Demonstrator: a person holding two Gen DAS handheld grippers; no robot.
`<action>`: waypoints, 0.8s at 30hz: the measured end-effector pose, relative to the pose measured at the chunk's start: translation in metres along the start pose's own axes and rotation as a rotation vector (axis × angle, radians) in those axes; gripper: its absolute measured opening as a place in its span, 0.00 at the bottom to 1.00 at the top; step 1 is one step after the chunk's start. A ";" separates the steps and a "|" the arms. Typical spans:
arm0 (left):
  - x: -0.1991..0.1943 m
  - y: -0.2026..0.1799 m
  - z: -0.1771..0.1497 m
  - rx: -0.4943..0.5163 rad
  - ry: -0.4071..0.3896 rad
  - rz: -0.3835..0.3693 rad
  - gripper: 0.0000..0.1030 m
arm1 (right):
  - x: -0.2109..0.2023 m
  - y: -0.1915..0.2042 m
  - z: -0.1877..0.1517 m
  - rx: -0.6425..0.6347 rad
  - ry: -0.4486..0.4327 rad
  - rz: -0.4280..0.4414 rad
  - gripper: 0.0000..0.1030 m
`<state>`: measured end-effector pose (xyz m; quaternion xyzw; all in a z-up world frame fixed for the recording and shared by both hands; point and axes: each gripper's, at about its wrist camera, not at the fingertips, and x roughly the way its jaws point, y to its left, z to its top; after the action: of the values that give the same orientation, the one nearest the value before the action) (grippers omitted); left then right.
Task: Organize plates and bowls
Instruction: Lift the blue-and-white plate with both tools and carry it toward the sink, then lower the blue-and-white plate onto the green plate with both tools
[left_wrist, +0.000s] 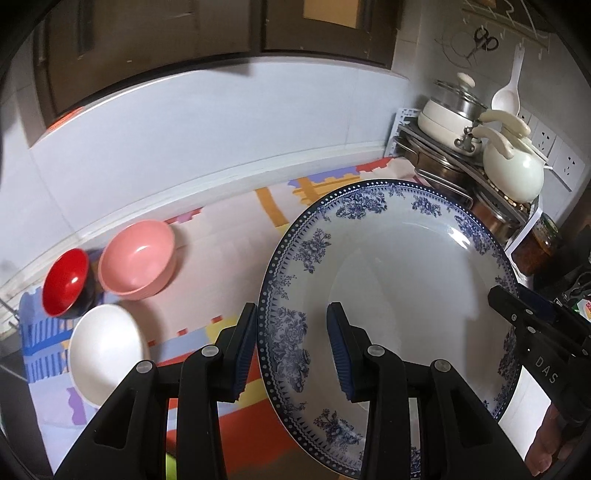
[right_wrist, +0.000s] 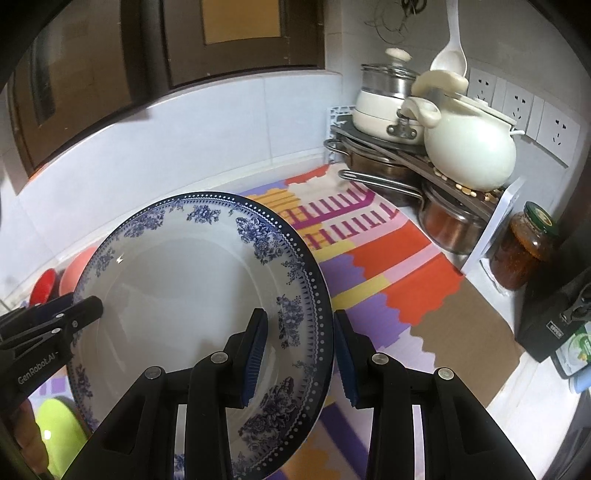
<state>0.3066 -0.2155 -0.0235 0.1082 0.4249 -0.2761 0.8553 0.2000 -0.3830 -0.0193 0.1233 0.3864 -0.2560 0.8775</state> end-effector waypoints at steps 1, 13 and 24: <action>-0.003 0.003 -0.002 -0.003 -0.002 0.002 0.37 | -0.003 0.004 -0.002 -0.004 -0.001 0.003 0.36; -0.045 0.057 -0.035 -0.061 -0.022 0.037 0.37 | -0.039 0.055 -0.025 -0.052 -0.020 0.038 0.36; -0.077 0.106 -0.072 -0.116 -0.024 0.094 0.37 | -0.059 0.104 -0.046 -0.110 -0.020 0.087 0.36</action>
<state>0.2805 -0.0683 -0.0124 0.0749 0.4243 -0.2118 0.8772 0.1944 -0.2562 -0.0046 0.0888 0.3853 -0.1973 0.8971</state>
